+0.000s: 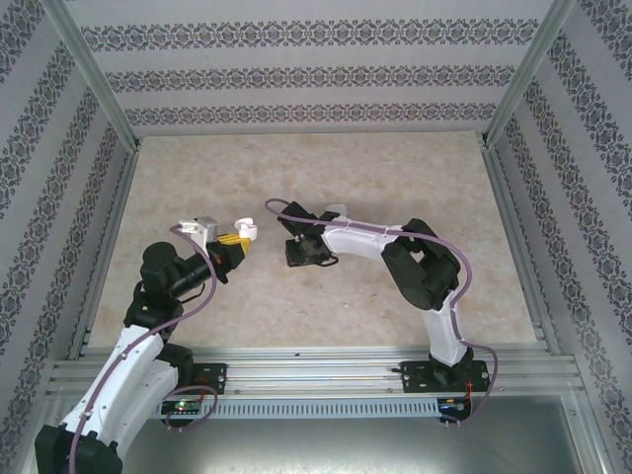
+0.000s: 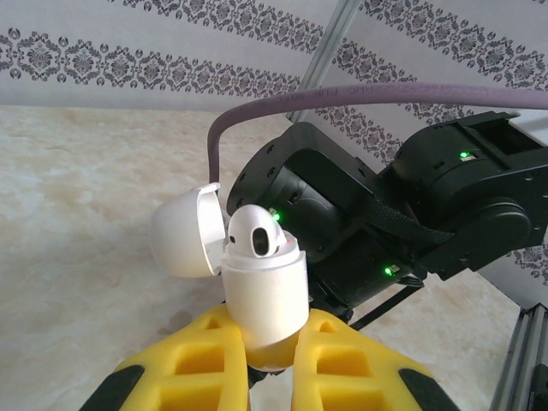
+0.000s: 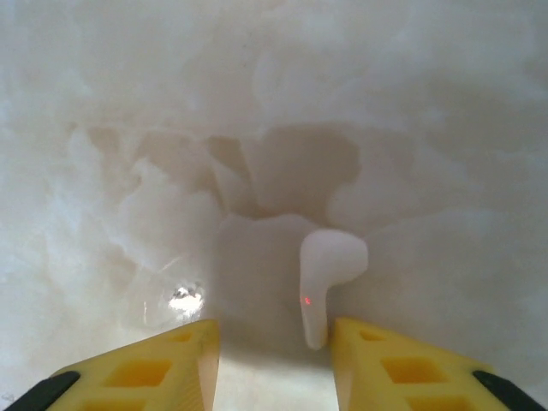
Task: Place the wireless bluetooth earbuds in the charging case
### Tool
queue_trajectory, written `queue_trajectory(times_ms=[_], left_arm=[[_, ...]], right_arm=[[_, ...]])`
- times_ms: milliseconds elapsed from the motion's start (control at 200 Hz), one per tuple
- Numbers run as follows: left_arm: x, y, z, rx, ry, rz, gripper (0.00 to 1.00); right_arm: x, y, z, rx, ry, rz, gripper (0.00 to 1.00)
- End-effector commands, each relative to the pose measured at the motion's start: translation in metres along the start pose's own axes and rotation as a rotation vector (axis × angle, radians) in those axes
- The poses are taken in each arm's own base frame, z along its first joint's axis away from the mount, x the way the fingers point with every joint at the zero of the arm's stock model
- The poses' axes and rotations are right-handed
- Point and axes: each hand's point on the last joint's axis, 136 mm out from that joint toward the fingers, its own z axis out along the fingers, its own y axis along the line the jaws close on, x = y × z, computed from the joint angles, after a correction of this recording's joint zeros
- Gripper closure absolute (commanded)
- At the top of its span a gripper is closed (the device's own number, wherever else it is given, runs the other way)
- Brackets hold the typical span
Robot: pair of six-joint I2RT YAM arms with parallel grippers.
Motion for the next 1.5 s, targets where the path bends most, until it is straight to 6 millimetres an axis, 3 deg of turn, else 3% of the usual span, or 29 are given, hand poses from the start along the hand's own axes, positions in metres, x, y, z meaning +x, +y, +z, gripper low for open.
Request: queue_trajectory(times_ms=[0, 115, 260, 809, 1494], left_arm=[[-0.012, -0.005, -0.001, 0.031, -0.044, 0.046, 0.98], [-0.011, -0.006, -0.001, 0.033, -0.041, 0.043, 0.97], [-0.008, -0.005, -0.003, 0.024, -0.041, 0.047, 0.97], [-0.005, -0.005, -0.002, 0.028, -0.021, 0.051, 0.97], [-0.001, -0.005, 0.002, 0.053, -0.016, 0.029, 0.97]], right_arm=[[0.049, -0.015, -0.013, 0.079, 0.183, 0.038, 0.58], [0.036, -0.014, -0.033, 0.101, 0.16, 0.035, 0.55], [0.019, -0.022, -0.044, 0.164, 0.168, 0.019, 0.54], [-0.029, -0.019, -0.017, 0.212, 0.231, -0.007, 0.58], [-0.025, -0.024, 0.014, 0.218, 0.289, -0.002, 0.73]])
